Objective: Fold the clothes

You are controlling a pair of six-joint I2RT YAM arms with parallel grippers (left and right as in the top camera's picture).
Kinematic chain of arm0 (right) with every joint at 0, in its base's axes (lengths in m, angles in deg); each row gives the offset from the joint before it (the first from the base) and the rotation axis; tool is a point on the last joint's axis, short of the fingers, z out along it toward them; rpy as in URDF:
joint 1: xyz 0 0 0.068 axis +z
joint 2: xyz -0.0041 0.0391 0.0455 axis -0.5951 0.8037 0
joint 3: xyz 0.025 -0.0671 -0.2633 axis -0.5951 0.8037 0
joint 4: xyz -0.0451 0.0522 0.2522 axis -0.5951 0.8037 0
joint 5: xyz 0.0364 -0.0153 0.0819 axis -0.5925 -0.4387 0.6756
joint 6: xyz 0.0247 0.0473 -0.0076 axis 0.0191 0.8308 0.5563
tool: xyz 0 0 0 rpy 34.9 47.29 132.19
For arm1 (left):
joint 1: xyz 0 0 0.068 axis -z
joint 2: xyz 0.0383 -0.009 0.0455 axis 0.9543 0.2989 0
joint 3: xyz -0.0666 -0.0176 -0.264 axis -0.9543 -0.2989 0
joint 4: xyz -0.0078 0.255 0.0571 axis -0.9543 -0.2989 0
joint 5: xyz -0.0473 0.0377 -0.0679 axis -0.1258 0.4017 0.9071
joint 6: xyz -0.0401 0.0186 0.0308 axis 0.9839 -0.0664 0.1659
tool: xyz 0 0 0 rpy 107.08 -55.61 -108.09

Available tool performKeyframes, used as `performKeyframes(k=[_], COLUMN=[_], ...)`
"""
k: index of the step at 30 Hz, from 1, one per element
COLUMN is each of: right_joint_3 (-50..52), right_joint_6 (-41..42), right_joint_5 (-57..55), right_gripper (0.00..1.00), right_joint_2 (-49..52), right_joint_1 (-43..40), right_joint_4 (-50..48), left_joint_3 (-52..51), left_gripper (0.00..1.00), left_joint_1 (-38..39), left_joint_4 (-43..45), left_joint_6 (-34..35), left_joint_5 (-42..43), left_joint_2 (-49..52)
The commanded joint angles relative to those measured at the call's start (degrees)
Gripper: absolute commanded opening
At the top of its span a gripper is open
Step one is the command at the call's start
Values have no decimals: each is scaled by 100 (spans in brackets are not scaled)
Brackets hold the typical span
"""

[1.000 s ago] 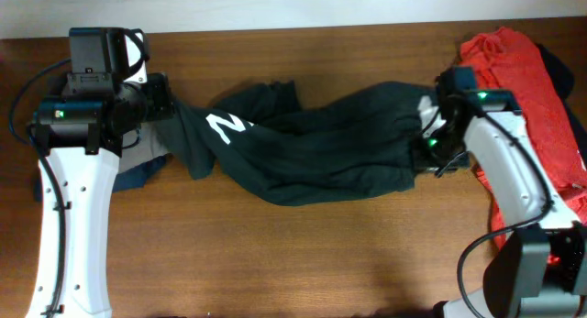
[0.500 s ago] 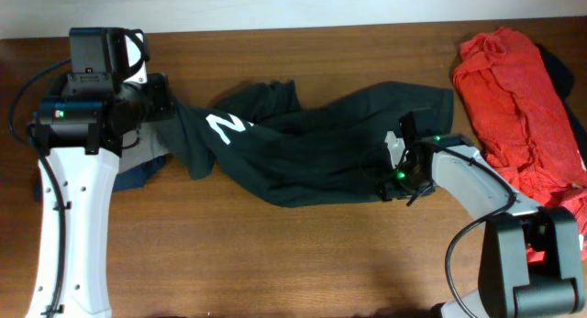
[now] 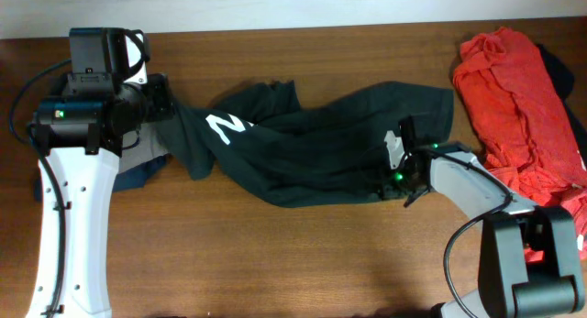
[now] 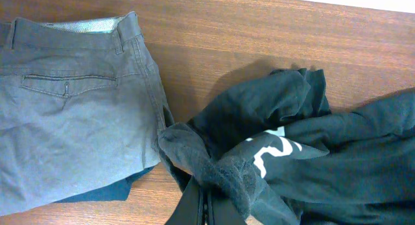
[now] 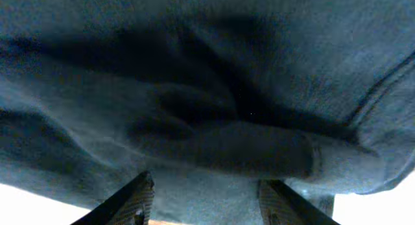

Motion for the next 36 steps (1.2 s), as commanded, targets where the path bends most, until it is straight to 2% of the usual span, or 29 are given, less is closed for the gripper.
performKeyframes(k=[1, 2, 6, 9, 14, 20, 23, 26, 28, 29, 31, 36], right_joint_3=[273, 289, 291, 278, -293, -2553, -3630, -3991, -3967, -3945, -3869, -3652], right_joint_6=[48, 48, 46, 48, 116, 107, 87, 90, 87, 87, 85, 85], right_joint_5=[33, 33, 33, 35, 79, 26, -466, -398, -146, -92, -96, -94], right_gripper=[56, 53, 20, 4, 4, 4, 4, 4, 36, 41, 45, 45], right_joint_2=[17, 17, 15, 2, -271, -828, -739, -369, 0, 190, 553, 1132], right_joint_1=[26, 26, 26, 24, 13, -125, -402, -833, -1049, -1095, -1117, -1043], right_joint_4=[11, 17, 90, 249, 1274, 3156, 3215, 3045, 3126, 3239, 3423, 3493], left_joint_3=[-39, -39, -39, -39, -39, -39, -39, -39, -39, -39, -39, -39], left_gripper=[1, 1, 0, 1, 1, 1, 1, 1, 1, 1, 1, 1], left_joint_1=[0, 0, 0, 0, 0, 0, 0, 0, 0, 0, 0, 0], left_joint_4=[-7, -7, -9, -9, -7, -2, -2, -11, -48, -66, -79, -90], left_joint_6=[-90, -90, -90, -90, -90, -90, -90, -90, -90, -90, -90, -90], left_joint_5=[-20, -20, -20, -20, -20, -22, -20, -17, -20, -20, -20, -20], left_joint_2=[-2, -2, -2, -2, -2, -2, -2, -2, -2, -2, -2, -2])
